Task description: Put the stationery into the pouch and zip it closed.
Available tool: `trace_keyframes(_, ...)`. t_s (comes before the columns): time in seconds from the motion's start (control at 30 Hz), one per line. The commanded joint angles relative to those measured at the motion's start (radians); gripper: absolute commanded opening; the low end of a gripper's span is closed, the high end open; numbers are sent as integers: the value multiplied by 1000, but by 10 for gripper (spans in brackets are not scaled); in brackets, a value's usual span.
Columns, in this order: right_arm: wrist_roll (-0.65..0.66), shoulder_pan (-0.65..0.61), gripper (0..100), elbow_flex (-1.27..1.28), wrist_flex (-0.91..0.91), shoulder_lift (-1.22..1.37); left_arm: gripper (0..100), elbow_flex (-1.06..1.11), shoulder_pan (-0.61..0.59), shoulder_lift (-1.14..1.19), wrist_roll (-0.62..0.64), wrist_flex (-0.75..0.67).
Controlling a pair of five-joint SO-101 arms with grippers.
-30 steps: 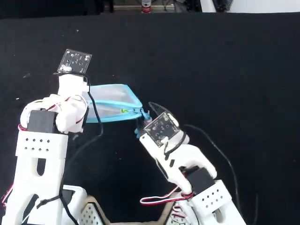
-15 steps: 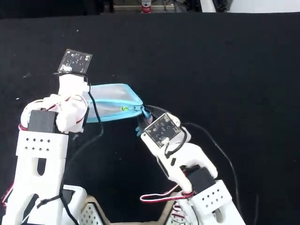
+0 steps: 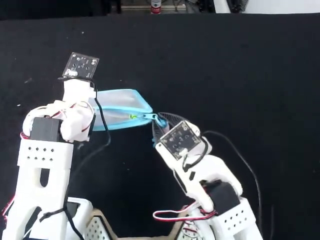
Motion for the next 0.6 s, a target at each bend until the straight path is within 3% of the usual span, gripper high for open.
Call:
trace_keyframes(0.0, 8, 15, 11, 10, -57, -21, 30, 24, 36, 8, -2, 6)
trace_keyframes(0.33, 8, 15, 11, -77, 0, -18, 39, -128, 35, 6, 80, 64)
trace_keyframes(0.57, 5, 14, 11, -186, 48, 82, 187, -329, 28, 6, 81, 186)
